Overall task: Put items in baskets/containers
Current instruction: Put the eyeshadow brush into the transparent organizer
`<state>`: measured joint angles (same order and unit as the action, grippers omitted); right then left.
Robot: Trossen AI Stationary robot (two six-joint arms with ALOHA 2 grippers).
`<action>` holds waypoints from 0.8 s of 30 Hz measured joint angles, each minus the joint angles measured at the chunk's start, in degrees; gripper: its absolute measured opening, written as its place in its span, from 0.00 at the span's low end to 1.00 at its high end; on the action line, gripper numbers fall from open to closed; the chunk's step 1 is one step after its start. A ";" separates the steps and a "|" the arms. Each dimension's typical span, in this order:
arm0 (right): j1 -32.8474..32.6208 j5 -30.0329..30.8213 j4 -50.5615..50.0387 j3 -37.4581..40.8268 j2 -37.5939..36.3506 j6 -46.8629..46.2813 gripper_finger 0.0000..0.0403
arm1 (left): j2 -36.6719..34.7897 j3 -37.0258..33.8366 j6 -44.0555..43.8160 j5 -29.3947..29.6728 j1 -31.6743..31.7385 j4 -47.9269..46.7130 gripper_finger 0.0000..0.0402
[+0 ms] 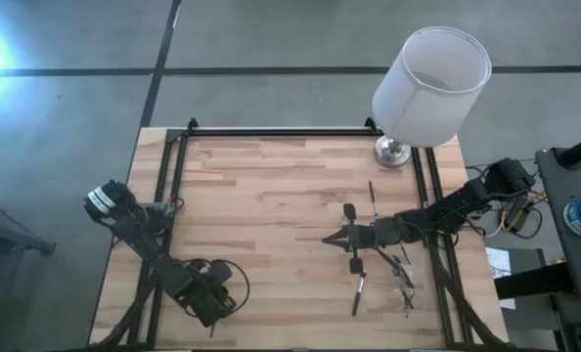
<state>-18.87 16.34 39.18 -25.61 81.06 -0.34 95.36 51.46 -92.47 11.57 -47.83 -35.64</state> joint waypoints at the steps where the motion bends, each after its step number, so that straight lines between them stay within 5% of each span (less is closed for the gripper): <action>1: 0.00 0.00 0.01 0.00 0.00 -0.06 0.02 | 0.11 0.01 0.33 0.09 -0.01 -0.07 0.25; 8: 0.00 0.00 0.00 0.00 0.00 -0.11 0.02 | 0.26 -0.11 3.73 0.78 -0.43 -0.71 0.02; 24: 0.00 0.09 0.02 0.00 0.00 -0.11 0.02 | 0.35 0.29 21.23 7.13 4.22 5.31 0.00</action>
<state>-18.87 16.43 39.20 -25.61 81.06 -0.45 95.70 51.75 -71.24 18.70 -43.62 -30.33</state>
